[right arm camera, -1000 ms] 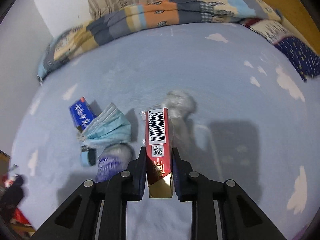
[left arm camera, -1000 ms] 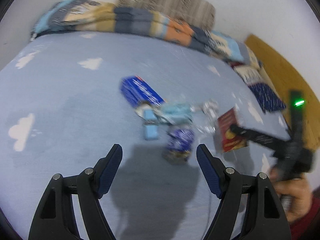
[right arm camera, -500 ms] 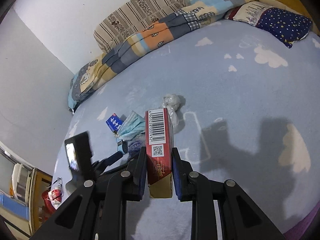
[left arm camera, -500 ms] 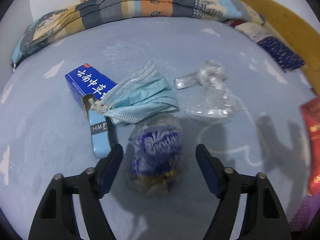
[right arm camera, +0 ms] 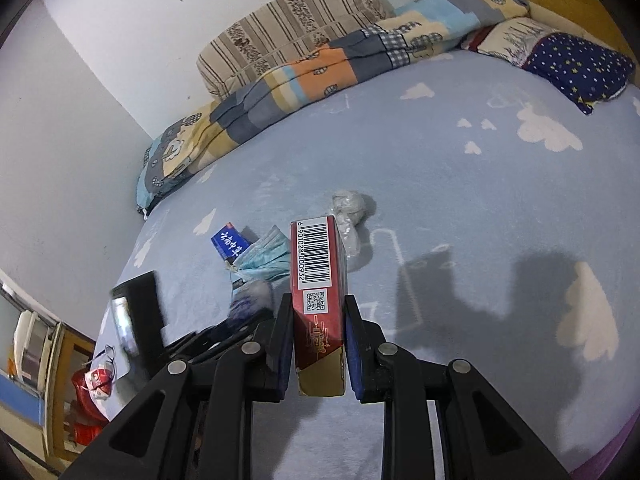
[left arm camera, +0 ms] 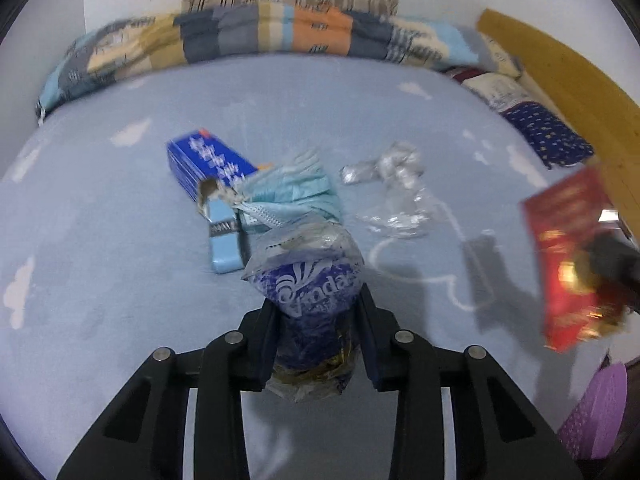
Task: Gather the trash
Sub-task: 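Grasp the blue Vinda tissue pack with the left gripper, then lift the cigarette box and tissue pack and hold them above the bed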
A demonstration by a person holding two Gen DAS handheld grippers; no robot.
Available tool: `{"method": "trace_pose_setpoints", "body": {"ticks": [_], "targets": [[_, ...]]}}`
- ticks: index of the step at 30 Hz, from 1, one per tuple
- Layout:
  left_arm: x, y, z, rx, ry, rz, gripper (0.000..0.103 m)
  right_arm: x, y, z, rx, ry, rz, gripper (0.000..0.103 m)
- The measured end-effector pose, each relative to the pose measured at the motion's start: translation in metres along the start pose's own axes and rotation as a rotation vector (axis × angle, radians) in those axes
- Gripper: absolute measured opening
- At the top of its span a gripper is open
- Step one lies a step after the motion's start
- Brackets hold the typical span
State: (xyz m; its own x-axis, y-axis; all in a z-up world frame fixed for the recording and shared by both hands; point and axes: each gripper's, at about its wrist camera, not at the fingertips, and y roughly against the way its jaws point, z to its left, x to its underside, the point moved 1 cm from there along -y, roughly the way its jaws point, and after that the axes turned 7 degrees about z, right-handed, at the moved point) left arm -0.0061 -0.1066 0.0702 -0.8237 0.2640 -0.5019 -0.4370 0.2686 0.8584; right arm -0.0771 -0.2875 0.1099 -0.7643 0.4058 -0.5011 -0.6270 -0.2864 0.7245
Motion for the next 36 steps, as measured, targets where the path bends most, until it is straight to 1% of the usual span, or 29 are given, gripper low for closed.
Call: {"method": "trace_pose_setpoints", "body": {"ticks": [3,8,10,12,15,17,19,24,36], "targets": [[0.014,0.037,-0.001,0.024,-0.011,-0.045,0.034,0.01,0.006,0.007,-0.001,0.014,-0.011,0.024],[0.044,0.088,-0.005,0.014,-0.077,-0.103,0.034,0.04,0.019,0.022,-0.024,0.067,-0.018,0.024],[0.056,0.1,-0.004,0.004,-0.077,-0.117,0.034,0.052,0.022,0.028,-0.028,0.089,-0.018,0.024],[0.066,0.11,0.0,-0.011,-0.059,-0.147,0.034,0.062,0.024,0.033,-0.034,0.112,-0.021,0.024],[0.074,0.114,0.005,-0.056,-0.035,-0.191,0.034,0.067,0.022,0.041,-0.026,0.144,-0.028,0.024],[0.075,0.111,0.009,-0.055,-0.014,-0.192,0.034,0.068,0.018,0.045,-0.027,0.153,-0.024,0.024],[0.074,0.109,0.012,-0.056,-0.013,-0.186,0.034,0.069,0.014,0.048,-0.023,0.163,-0.014,0.024],[0.075,0.108,0.014,-0.09,-0.039,-0.194,0.034,0.072,0.006,0.053,-0.014,0.201,0.007,0.024],[0.077,0.117,0.003,-0.157,-0.115,-0.256,0.034,0.074,0.004,0.06,-0.016,0.228,-0.001,0.024]]}}
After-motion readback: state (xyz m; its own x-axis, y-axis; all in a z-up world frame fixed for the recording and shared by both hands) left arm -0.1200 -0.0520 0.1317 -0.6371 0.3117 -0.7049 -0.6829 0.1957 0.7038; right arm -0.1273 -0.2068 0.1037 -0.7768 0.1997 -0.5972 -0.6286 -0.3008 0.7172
